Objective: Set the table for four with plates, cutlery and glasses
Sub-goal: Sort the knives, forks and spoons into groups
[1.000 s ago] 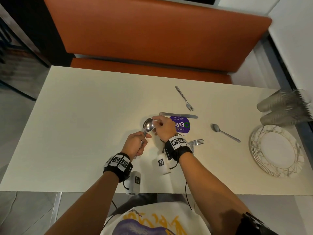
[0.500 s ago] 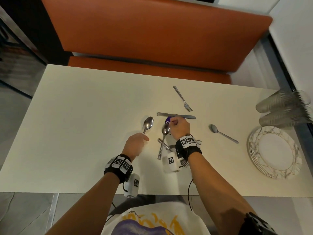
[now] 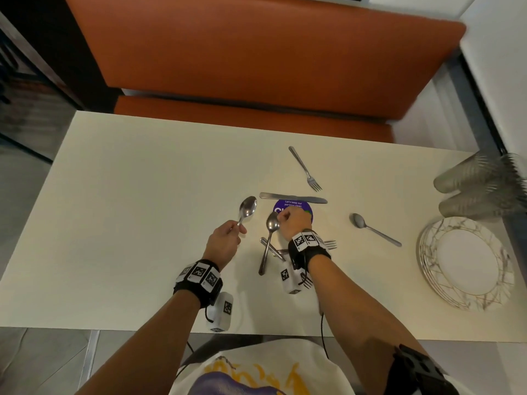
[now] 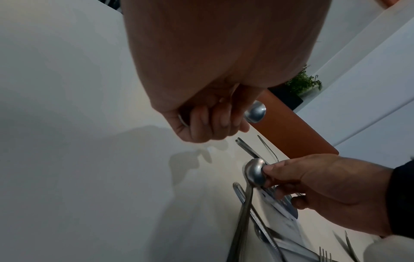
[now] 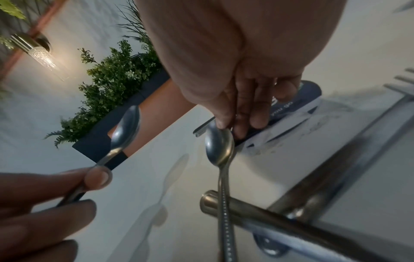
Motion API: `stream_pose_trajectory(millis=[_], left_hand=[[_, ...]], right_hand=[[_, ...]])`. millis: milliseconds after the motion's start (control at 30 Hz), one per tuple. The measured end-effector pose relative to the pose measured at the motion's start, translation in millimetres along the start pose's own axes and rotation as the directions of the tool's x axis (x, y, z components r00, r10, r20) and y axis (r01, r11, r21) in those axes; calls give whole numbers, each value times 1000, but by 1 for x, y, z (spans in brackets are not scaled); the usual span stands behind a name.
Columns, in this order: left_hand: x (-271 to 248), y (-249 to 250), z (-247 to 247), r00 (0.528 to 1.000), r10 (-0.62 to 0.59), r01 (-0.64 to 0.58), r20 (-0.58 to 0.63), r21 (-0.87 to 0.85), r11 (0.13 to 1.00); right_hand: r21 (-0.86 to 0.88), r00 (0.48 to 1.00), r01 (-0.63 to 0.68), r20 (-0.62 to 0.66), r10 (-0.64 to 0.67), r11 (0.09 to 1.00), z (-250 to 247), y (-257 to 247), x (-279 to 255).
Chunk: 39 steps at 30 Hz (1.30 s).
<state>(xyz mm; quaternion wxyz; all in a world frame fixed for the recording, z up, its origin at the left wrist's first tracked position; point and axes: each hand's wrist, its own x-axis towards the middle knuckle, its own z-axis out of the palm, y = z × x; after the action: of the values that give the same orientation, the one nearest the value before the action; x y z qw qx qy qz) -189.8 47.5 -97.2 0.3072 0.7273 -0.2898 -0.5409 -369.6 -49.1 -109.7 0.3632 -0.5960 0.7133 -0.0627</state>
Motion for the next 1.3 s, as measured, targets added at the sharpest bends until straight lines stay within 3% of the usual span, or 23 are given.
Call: stream_pose_trajectory(millis=[133, 267, 400, 500, 700, 933, 1300], left_hand=[[7, 7, 7, 997, 57, -58, -42, -6, 998], [12, 21, 22, 998, 58, -59, -17, -54, 997], [2, 37, 33, 993, -13, 29, 116, -144, 989], [-4, 44, 42, 991, -29, 48, 131, -144, 988], [-8, 45, 47, 987, -67, 92, 143, -177, 980], [-12, 44, 50, 987, -52, 76, 149, -159, 984], [-9, 52, 104, 994, 49, -42, 100, -73, 996]], right_hand=[[42, 996, 85, -5, -85, 996, -15, -7, 2], [164, 970, 223, -135, -202, 961, -36, -18, -1], [234, 953, 249, -231, -195, 940, -39, -29, -4], [258, 948, 242, -268, -172, 935, -42, -29, -5], [286, 953, 249, -243, -181, 925, -42, -24, -8], [307, 961, 274, -55, -270, 912, -46, -18, -9], [305, 962, 270, -119, -245, 913, -80, 15, 0]])
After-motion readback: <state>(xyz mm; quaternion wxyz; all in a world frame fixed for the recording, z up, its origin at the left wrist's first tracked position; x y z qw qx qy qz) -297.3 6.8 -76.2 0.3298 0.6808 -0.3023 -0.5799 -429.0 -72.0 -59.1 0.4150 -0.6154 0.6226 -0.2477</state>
